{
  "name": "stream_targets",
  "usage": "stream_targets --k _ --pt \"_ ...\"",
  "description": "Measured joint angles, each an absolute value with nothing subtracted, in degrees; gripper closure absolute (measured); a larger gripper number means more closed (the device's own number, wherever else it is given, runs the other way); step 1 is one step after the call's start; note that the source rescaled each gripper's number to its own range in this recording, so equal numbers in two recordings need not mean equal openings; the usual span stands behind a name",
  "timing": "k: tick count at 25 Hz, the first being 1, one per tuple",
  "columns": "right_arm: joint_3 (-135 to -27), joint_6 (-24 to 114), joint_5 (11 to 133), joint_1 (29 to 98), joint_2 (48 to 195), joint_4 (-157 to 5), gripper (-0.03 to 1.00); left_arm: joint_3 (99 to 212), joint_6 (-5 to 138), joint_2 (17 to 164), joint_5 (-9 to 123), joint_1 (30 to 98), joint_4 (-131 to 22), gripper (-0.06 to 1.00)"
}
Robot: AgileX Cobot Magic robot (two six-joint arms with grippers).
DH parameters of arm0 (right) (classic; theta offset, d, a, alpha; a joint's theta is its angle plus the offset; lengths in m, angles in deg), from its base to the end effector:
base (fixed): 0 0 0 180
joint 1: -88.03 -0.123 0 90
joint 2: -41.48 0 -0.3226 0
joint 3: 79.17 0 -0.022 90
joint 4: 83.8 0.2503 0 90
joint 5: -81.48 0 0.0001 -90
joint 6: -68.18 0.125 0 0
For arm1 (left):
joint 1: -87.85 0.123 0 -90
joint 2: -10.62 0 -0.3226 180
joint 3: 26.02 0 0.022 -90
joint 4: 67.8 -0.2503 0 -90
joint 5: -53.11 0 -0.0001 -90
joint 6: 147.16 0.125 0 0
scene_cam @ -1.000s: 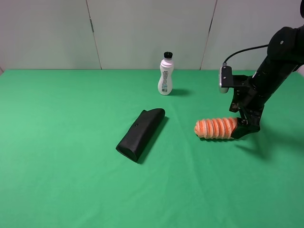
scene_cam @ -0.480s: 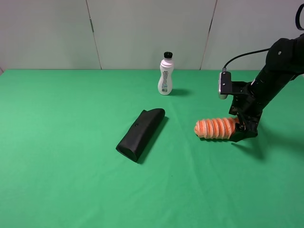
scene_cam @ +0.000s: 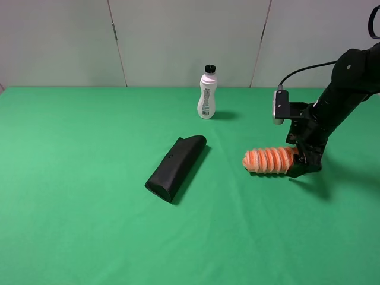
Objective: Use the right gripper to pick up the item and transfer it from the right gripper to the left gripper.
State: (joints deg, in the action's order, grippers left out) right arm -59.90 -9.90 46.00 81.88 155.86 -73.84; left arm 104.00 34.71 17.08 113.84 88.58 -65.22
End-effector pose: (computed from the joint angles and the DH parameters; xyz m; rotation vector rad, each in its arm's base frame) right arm 0.3503 0.0504 0.1380 -1.8119 2.2918 -0.0276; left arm -0.0130 -0.0051 0.2589 0.0224 2.0441 -0.0256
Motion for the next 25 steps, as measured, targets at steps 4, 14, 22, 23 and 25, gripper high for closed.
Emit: stream_targets --k 4,14,22,23,25 --pt "-59.9 -9.9 45.6 81.9 157.1 -73.8 -0.03 104.0 34.7 17.1 113.8 88.6 -65.2 -0.04" --pt "-59.9 -9.9 45.6 81.9 157.4 -74.4 0.62 104.0 34.7 17.1 113.8 88.6 -65.2 -0.04" --pt "-59.9 -9.9 45.3 81.9 157.4 -75.5 0.88 104.0 34.7 17.1 113.8 88.6 -65.2 -0.04" --pt "-59.9 -9.9 45.2 81.9 157.4 -75.6 0.88 104.0 34.7 17.1 113.8 88.6 -65.2 -0.04" --pt "-59.9 -9.9 45.2 81.9 157.4 -75.6 0.88 104.0 34.7 17.1 113.8 88.6 -65.2 -0.04"
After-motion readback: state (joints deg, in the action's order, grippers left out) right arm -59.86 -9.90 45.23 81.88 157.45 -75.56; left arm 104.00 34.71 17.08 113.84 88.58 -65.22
